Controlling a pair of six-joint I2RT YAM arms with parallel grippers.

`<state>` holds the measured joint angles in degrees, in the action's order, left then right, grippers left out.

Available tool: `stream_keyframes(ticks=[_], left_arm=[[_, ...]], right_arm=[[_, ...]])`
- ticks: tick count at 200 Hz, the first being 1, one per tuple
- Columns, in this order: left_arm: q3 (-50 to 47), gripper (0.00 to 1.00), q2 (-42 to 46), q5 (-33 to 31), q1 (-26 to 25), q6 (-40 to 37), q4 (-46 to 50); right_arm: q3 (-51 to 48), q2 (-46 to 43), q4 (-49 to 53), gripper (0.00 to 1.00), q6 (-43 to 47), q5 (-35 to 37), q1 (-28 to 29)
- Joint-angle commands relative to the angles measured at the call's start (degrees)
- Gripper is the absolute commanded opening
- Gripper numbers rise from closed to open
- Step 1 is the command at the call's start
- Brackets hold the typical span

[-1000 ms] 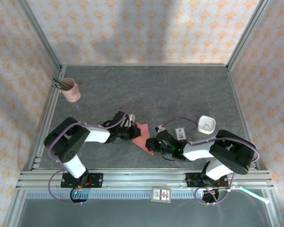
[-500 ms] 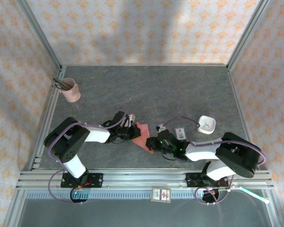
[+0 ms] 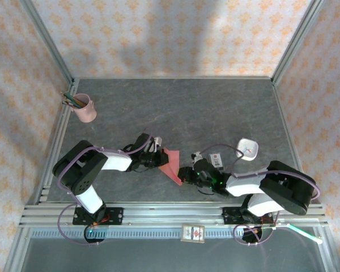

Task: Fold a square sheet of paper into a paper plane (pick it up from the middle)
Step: Fourth fold the wing at the center of the table.

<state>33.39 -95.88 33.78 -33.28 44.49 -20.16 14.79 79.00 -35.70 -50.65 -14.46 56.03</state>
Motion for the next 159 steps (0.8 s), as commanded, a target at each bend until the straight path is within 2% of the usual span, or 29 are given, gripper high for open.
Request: stream_keyframes(ticks=[1,64,116,159], left_arm=[[-0.69,0.07,-1.29,-6.09,0.58,-1.77,5.66],[-1.44,0.08,1.14,-3.88,0.5,1.04,2.32],[-3.28,0.12,4.2,-1.79,0.41,4.92,-2.22],[-4.11,0.13,6.52,-1.66,0.41,5.17,-2.23]], right_arm=[[-0.84,-0.95,-1.35,0.04,-0.6,-1.91,-0.04],[3.76,1.95,3.19,0.03,2.97,-0.62,-0.04],[7.78,3.63,10.82,0.01,10.31,2.13,0.37],[8.06,5.18,11.53,0.0,11.72,3.56,1.84]])
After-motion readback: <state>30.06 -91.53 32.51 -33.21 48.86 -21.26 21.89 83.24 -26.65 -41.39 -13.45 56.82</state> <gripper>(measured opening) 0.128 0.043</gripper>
